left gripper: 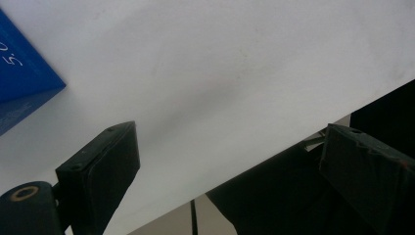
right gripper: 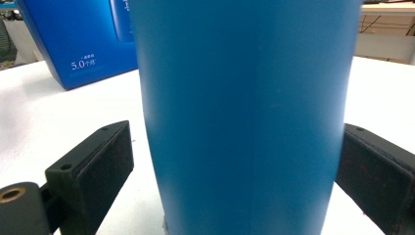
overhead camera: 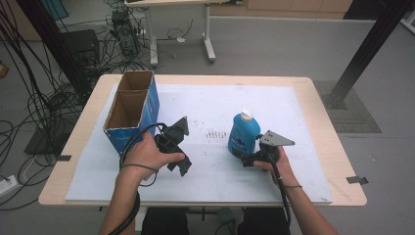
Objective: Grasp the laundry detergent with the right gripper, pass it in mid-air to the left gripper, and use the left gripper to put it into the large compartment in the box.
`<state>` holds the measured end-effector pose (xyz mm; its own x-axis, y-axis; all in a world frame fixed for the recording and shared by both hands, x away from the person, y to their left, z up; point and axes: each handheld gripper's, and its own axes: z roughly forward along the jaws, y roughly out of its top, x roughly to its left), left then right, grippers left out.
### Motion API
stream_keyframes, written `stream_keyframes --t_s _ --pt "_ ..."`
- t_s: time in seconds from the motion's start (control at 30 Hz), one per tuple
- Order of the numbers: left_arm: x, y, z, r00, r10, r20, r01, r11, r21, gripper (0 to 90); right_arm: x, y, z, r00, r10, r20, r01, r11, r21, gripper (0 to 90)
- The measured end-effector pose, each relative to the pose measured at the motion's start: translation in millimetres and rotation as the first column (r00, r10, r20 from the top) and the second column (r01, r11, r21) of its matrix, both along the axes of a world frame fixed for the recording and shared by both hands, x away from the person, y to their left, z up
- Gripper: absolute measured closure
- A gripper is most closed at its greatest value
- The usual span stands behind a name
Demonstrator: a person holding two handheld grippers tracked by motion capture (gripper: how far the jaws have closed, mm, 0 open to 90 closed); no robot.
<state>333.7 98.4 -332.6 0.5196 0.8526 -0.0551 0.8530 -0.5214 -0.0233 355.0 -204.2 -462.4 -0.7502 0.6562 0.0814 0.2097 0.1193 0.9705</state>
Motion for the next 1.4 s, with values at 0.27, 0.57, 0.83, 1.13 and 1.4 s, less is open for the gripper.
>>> stream_keyframes --t_s 0.27,0.57,0.83,1.13,1.4 --pt "-0.6 0.6 0.2 1.0000 -0.001 -0.002 0.001 1.0000 -0.002 8.1 0.0 -0.1 0.3 1.0000 0.001 -0.001 -0.001 1.0000 0.001 4.9" --pt "-0.6 0.1 0.2 1.0000 0.002 0.000 -0.002 1.0000 -0.004 8.1 -0.1 0.3 0.4 1.0000 0.002 0.000 -0.002 1.0000 0.001 4.9" --pt "0.0 -0.7 0.6 1.0000 0.000 0.001 0.000 1.0000 -0.010 8.1 0.2 0.4 0.4 1.0000 0.002 0.001 -0.002 1.0000 0.001 4.9" --pt "-0.7 -0.3 0.4 1.0000 -0.001 0.003 0.001 1.0000 -0.009 8.0 0.0 0.7 0.7 1.0000 0.005 0.002 -0.005 1.0000 0.001 4.9" --pt "-0.6 0.2 1.2 1.0000 0.001 0.005 -0.001 1.0000 -0.009 8.0 0.0 1.9 0.7 1.0000 0.007 0.001 -0.007 1.0000 0.001 4.8"
